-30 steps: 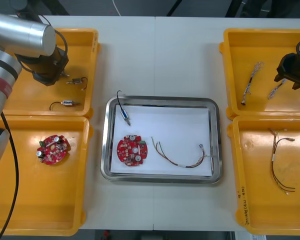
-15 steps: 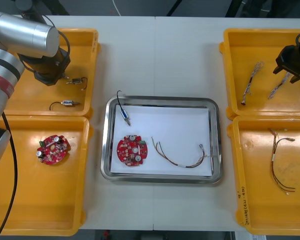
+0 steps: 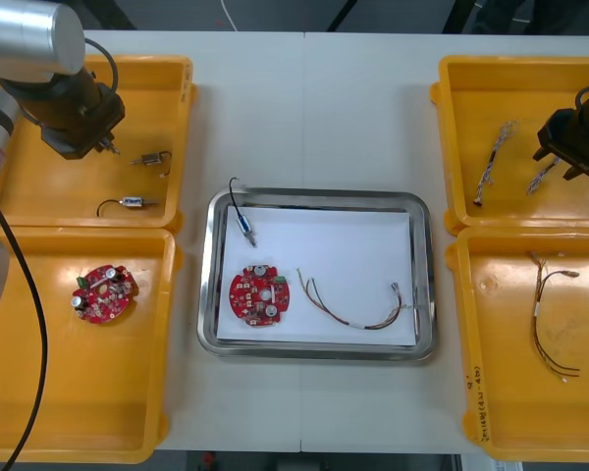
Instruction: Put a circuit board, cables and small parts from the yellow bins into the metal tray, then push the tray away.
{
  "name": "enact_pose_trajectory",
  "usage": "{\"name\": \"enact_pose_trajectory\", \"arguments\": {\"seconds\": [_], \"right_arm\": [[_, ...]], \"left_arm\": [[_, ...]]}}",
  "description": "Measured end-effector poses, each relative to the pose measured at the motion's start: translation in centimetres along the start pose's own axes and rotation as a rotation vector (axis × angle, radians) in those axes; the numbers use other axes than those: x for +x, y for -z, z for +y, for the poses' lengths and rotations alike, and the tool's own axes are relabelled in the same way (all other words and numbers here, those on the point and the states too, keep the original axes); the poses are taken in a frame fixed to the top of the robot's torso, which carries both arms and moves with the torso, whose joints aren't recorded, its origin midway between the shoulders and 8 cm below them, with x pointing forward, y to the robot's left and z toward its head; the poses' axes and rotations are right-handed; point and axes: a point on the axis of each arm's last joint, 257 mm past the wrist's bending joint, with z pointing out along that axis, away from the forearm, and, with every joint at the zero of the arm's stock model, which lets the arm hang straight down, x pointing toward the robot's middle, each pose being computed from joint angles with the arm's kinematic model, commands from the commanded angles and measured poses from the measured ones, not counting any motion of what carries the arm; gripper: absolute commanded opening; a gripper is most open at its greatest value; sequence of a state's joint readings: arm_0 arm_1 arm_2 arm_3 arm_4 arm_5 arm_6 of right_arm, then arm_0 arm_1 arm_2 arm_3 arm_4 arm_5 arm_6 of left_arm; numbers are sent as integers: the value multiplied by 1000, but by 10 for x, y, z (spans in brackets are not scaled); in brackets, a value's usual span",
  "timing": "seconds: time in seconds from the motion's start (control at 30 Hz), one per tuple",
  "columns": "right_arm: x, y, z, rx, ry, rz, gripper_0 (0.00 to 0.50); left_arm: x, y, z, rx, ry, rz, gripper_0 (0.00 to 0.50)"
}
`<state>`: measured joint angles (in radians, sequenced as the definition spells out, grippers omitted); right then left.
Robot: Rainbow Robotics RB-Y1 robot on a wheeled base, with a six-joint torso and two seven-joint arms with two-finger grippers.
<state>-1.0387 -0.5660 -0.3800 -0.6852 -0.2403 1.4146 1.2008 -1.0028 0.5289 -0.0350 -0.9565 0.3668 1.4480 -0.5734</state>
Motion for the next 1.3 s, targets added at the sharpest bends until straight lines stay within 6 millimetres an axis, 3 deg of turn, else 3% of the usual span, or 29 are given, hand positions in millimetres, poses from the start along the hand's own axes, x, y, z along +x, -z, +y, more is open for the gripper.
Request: {"name": "enact_pose_trajectory", "arguments": {"seconds": [0.3, 0.73, 1.1, 1.3], "right_arm": [[-1, -17, -5, -5, -28, -11, 500], [-14, -20, -6, -5, -60, -62, 500], [-3, -28, -9, -7, -74, -30, 500], [0, -28, -8, -15, -104, -14, 500]], "left_arm": [[4, 33, 0, -20, -61, 25, 0], [20, 78, -6, -33, -258, 37, 0], [58, 121, -28, 49, -419, 37, 0], [89, 131, -40, 100, -541, 19, 0]]}}
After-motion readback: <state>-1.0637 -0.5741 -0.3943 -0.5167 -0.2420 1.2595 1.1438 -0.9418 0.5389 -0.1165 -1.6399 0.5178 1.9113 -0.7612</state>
